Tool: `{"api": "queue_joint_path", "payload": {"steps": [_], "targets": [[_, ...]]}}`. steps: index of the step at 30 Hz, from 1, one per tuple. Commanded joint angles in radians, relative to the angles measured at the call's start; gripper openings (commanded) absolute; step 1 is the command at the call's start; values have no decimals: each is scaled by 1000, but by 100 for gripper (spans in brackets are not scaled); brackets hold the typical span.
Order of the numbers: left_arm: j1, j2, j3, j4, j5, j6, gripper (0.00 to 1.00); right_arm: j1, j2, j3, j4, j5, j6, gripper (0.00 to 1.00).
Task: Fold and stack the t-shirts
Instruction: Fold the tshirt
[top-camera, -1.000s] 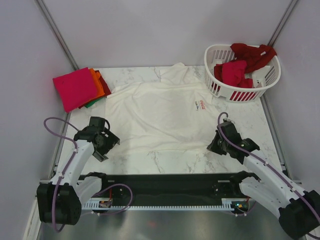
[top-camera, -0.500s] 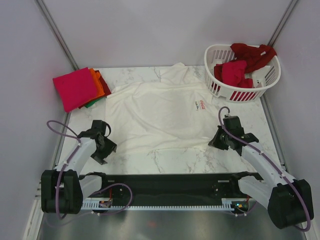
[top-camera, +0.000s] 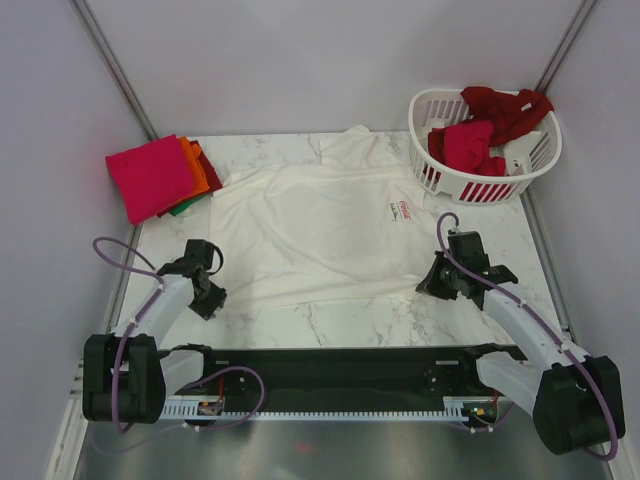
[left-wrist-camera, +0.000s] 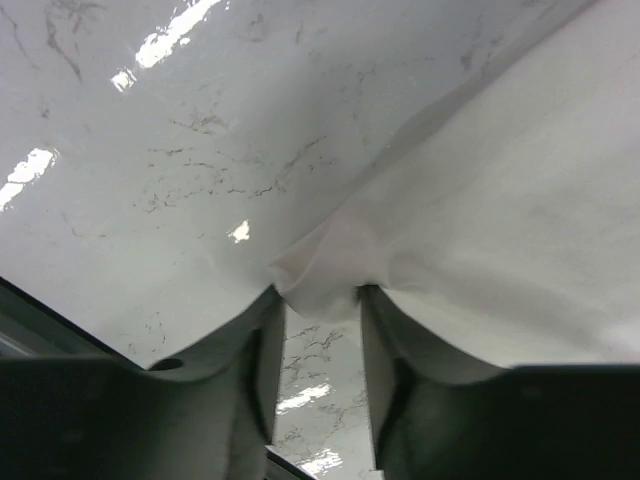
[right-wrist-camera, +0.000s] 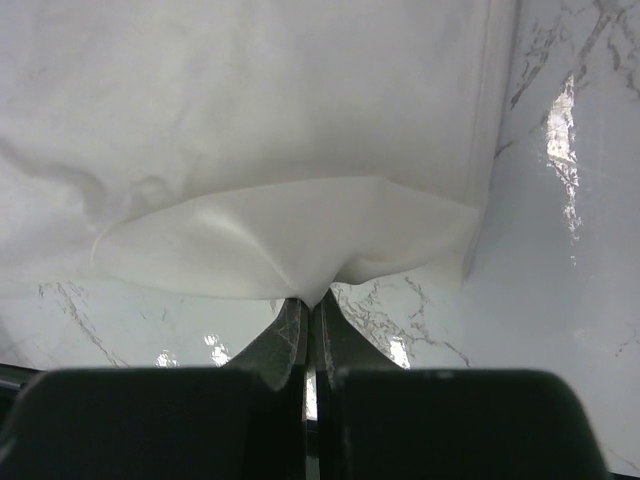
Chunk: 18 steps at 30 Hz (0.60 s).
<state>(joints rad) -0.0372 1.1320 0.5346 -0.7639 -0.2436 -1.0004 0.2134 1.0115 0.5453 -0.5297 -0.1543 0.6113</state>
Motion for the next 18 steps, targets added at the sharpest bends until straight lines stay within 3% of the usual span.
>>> {"api": "queue_joint_path", "payload": {"steps": [1, 3, 6, 10, 18], "targets": [[-3, 20, -12, 130, -33, 25, 36, -14, 7, 19, 25, -13, -15, 0], [-3, 29, -10, 141, -25, 35, 27, -20, 6, 21, 27, -16, -16, 0], [-3, 6, -7, 150, -4, 59, 3, -23, 2, 24, 20, -16, -12, 0], [-3, -90, -1, 141, 78, 83, 2, -32, -33, 54, -33, -13, -22, 0], [-3, -222, 114, -51, 194, 78, 2, -37, -178, 105, -190, -83, -8, 0]]}}
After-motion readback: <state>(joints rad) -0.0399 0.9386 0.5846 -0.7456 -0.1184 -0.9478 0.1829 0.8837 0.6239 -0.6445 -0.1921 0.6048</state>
